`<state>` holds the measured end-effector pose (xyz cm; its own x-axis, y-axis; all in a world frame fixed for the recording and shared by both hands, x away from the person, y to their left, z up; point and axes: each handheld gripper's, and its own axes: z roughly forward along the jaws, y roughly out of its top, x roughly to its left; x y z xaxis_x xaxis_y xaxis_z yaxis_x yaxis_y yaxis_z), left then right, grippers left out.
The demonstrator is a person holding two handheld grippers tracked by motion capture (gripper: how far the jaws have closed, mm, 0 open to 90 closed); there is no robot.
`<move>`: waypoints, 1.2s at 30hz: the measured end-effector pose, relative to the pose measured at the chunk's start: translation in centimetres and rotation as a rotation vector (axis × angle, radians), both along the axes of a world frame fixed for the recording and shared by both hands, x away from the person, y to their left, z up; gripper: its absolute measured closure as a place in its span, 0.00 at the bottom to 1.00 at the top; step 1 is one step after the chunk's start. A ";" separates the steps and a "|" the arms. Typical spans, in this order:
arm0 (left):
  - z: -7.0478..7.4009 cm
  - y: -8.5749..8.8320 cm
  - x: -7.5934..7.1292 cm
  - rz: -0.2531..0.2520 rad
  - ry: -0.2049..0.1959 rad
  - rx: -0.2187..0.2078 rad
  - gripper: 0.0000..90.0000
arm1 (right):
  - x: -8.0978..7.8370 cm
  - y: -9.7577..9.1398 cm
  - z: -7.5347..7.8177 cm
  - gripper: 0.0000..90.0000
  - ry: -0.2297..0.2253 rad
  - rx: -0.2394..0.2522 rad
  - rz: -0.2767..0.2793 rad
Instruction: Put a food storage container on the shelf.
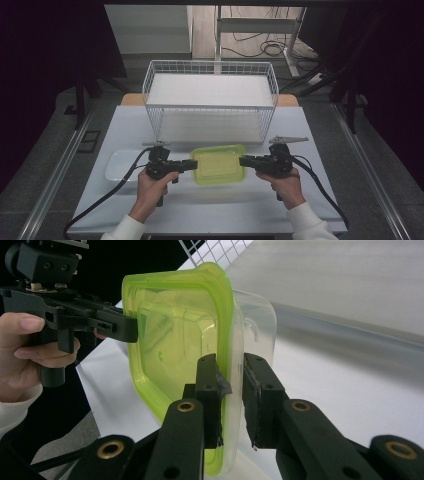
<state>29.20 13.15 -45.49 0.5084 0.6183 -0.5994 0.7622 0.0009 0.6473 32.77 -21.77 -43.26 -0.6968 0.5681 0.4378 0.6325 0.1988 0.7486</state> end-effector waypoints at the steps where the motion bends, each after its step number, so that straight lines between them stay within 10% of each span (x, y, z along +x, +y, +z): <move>1: 0.1 0.0 0.0 0.001 0.000 -0.005 0.87 | 0.0 0.0 0.0 0.86 0.000 0.000 0.000; 36: 5.5 1.5 4.1 0.017 -0.041 -0.066 0.87 | 3.6 1.0 5.1 0.86 -0.074 0.043 -0.008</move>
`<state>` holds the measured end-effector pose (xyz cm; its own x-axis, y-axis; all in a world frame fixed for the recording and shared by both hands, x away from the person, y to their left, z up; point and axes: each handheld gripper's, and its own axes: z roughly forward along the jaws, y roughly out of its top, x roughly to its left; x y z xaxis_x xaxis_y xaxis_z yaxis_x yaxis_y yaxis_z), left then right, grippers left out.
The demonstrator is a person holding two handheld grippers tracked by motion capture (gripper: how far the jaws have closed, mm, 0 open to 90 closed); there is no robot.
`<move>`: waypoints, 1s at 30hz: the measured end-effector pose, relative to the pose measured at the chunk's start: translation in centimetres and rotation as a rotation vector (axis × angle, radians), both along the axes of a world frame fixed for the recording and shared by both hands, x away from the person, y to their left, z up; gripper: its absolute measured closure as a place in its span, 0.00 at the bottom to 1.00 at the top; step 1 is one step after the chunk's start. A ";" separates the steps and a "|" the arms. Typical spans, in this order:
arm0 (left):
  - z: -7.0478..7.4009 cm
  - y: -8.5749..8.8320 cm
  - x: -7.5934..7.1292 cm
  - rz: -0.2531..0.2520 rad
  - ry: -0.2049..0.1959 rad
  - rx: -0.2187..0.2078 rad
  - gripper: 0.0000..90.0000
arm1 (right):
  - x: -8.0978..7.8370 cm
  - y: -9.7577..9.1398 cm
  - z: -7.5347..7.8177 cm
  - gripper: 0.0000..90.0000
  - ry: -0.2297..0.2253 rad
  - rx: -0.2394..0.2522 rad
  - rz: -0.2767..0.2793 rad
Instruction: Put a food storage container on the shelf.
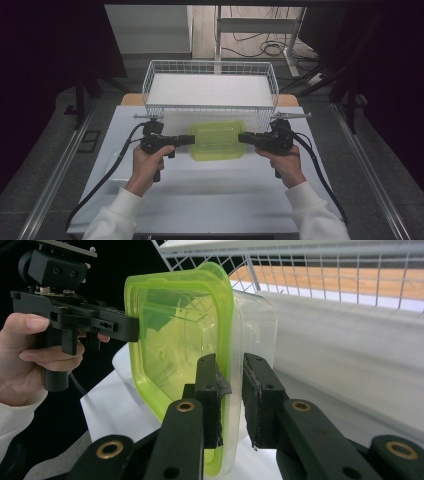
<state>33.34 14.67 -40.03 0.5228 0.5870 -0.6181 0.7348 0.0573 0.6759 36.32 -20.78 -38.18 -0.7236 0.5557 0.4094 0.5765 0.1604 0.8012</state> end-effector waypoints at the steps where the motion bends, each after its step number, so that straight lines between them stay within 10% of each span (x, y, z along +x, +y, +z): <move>1: 0.2 0.0 0.2 -0.002 -0.001 0.000 0.86 | 0.1 0.0 0.1 0.86 0.000 0.003 -0.001; 30: 6.4 1.2 4.2 0.004 -0.084 0.015 0.87 | 3.6 1.0 6.1 0.86 -0.067 0.037 0.004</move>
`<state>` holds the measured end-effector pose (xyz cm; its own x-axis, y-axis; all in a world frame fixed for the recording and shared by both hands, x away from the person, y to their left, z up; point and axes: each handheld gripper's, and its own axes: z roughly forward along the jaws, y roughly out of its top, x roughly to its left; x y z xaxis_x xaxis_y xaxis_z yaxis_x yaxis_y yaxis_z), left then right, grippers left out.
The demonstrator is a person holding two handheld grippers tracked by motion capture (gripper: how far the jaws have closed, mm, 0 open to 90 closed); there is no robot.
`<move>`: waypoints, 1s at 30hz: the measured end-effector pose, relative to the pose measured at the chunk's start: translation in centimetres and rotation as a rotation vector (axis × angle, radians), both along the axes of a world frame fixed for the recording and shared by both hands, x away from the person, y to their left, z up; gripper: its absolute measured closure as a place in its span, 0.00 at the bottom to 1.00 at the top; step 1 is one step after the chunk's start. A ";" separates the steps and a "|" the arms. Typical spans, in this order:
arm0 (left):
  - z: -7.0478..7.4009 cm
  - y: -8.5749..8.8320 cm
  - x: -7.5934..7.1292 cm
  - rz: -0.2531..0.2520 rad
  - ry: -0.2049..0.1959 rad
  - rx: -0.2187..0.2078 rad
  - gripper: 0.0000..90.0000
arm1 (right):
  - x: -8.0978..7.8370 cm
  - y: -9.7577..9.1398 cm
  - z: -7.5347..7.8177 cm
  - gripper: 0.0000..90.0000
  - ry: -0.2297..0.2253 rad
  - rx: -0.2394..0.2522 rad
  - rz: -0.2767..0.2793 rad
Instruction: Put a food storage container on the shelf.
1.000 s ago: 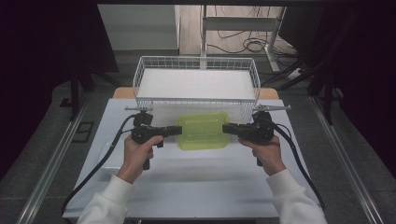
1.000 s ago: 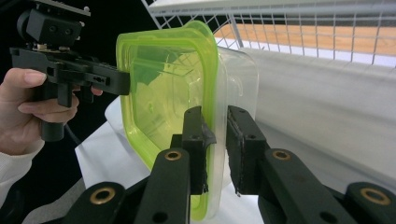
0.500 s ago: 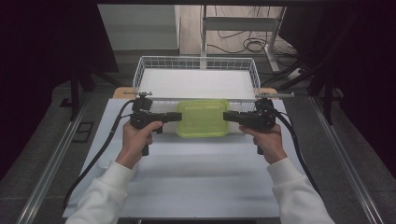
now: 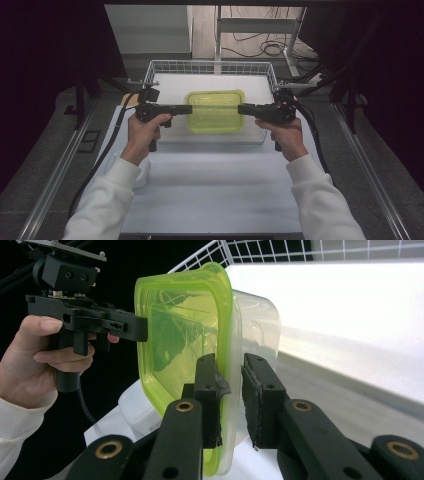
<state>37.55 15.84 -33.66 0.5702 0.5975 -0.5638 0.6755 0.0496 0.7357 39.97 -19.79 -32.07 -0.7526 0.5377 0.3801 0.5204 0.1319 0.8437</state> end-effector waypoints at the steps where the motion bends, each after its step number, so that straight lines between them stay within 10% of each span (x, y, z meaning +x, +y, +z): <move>1: 0.0 0.0 0.0 0.000 0.000 0.000 0.87 | 0.0 0.0 0.0 0.86 0.000 0.000 0.000; 30: 2.8 1.1 7.8 -0.006 0.028 -0.027 0.87 | 7.3 0.8 2.4 0.87 0.035 0.030 -0.044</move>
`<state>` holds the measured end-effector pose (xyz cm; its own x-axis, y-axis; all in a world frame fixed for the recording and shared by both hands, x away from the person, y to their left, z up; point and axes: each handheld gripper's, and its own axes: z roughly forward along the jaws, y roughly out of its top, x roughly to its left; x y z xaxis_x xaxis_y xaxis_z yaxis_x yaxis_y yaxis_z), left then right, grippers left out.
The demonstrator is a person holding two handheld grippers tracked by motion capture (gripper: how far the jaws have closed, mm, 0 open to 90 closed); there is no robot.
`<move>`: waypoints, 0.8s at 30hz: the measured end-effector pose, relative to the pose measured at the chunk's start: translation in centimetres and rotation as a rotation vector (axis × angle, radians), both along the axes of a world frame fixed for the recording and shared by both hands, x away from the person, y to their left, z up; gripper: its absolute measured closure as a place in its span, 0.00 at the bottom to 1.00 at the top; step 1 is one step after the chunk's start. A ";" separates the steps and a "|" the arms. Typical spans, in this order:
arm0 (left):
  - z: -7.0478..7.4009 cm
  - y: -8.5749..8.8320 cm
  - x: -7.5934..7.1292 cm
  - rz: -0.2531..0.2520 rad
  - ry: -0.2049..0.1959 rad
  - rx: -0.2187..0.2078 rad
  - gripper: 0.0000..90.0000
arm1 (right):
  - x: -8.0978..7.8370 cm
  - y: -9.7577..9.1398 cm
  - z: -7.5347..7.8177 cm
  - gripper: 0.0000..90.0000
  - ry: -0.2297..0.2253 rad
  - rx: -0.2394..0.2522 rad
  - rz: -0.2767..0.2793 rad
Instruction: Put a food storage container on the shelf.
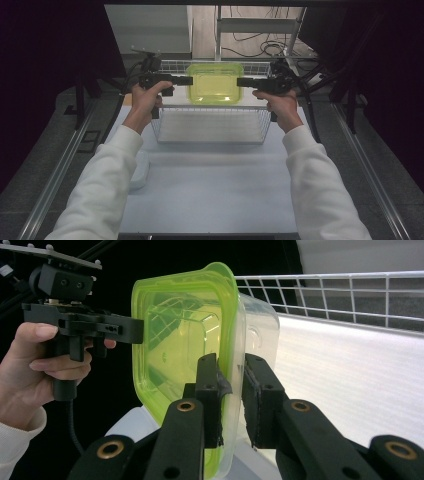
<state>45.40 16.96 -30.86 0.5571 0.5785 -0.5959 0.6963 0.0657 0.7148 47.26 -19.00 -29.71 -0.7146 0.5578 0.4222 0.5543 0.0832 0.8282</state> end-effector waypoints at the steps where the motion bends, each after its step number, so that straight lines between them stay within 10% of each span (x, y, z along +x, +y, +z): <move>1: 0.0 0.1 0.5 -0.001 0.008 0.000 0.87 | 0.6 0.1 0.0 0.87 0.014 0.007 -0.007; 13: -1.6 0.1 2.9 0.003 0.094 -0.010 0.88 | 2.6 0.5 -1.1 0.87 0.121 -0.002 -0.049; 24: -2.9 0.3 5.1 0.038 0.204 -0.107 0.86 | 4.6 0.7 -2.3 0.83 0.288 0.057 -0.164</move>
